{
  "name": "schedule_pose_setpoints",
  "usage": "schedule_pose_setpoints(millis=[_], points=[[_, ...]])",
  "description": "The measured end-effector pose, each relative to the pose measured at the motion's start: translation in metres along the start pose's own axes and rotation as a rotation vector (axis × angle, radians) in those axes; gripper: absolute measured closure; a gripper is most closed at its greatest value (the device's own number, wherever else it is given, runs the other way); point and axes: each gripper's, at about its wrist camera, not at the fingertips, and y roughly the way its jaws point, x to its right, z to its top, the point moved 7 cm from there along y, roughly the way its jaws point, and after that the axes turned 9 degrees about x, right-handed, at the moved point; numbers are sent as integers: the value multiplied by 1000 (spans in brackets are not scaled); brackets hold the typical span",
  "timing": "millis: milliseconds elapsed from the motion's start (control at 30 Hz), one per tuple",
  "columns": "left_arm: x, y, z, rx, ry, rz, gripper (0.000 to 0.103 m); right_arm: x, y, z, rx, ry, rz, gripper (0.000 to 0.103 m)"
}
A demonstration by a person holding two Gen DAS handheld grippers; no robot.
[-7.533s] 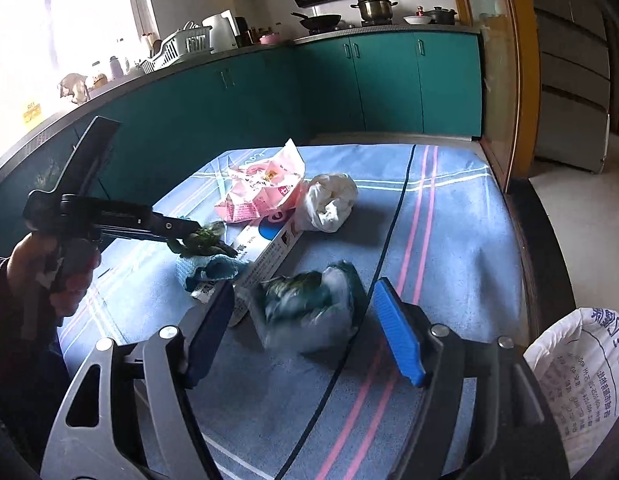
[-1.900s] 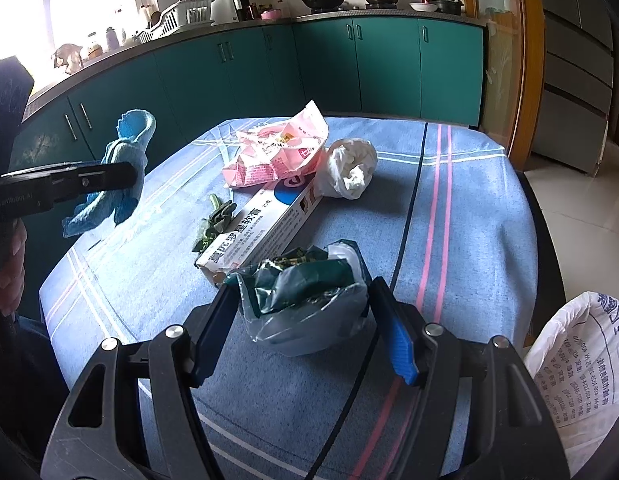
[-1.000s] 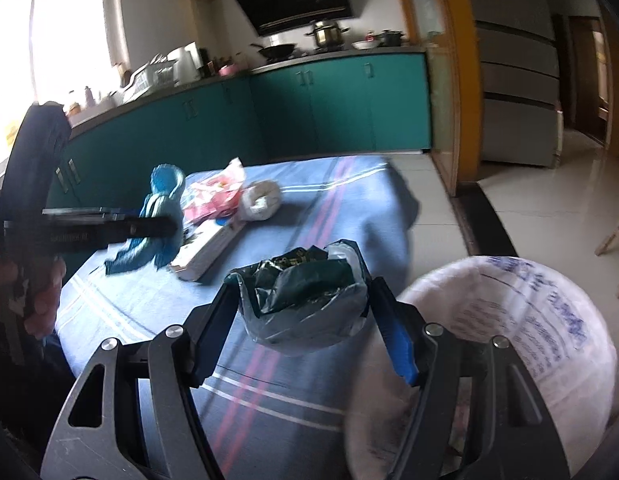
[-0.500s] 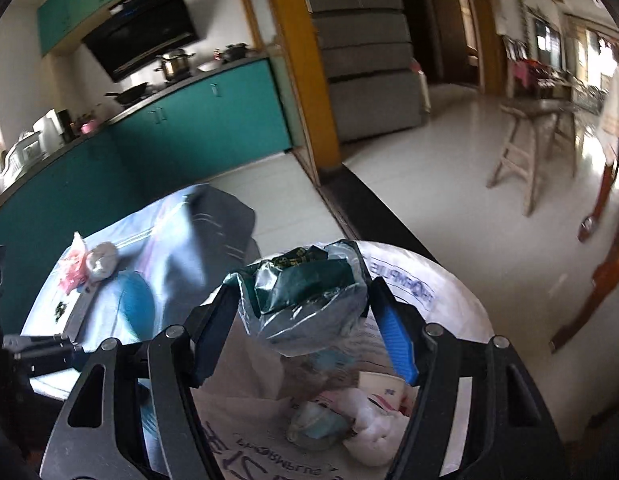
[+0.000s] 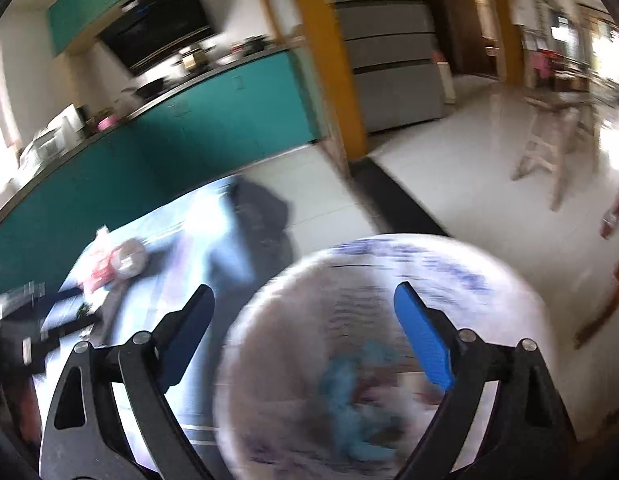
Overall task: Collect trash
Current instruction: 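Carry the blue cloth and green-wrapped bag to the bin and release both, then return both tools to the table and grasp the toothpaste box with the right tool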
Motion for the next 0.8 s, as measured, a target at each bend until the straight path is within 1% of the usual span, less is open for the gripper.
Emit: schedule_pose_setpoints(millis=[33,67,133,167,200,233,267,333,367,400,433,500,533,567,600,633,733,800], points=[[-21,-4,8,16,-11,36,20,-17,8,-2,-15,-16,37,14],[-46,-8,17,24,-30,78,13,-30,12,-4,-24,-26,60,14],[-85,-10,28,16,-87,131,11,-64,29,-6,-47,-33,140,14],[-108,-8,31,14,-141,149,11,-80,39,-5,-58,-33,176,14],[-121,-5,32,11,-175,150,11,-92,48,-4,-64,-34,197,14],[-144,-1,29,0,-245,142,11,-105,60,-1,-71,-36,215,14],[-163,4,23,-17,-324,136,11,-115,69,2,-76,-38,225,14],[-187,5,7,-25,-420,128,11,-141,94,10,-89,-41,259,14],[-198,5,-1,-28,-439,126,11,-152,105,13,-94,-39,282,14],[-206,4,-8,-34,-437,140,11,-163,121,17,-105,-27,312,14],[-212,5,-11,-40,-434,158,11,-170,136,23,-113,-2,323,14],[-227,3,-18,-49,-450,203,11,-176,165,31,-129,56,290,14],[-233,1,-21,-54,-466,196,11,-178,174,34,-134,82,288,14],[-232,-3,-24,-54,-474,188,11,-181,184,36,-139,115,305,14],[-238,-6,-26,-49,-487,178,10,-186,193,34,-152,145,343,14],[-243,-5,-28,-46,-493,177,10,-187,195,33,-160,149,358,14],[-264,-9,-39,-57,-516,203,9,-197,203,31,-160,120,332,14],[-275,-9,-47,-71,-534,222,9,-203,206,30,-168,118,346,14]])
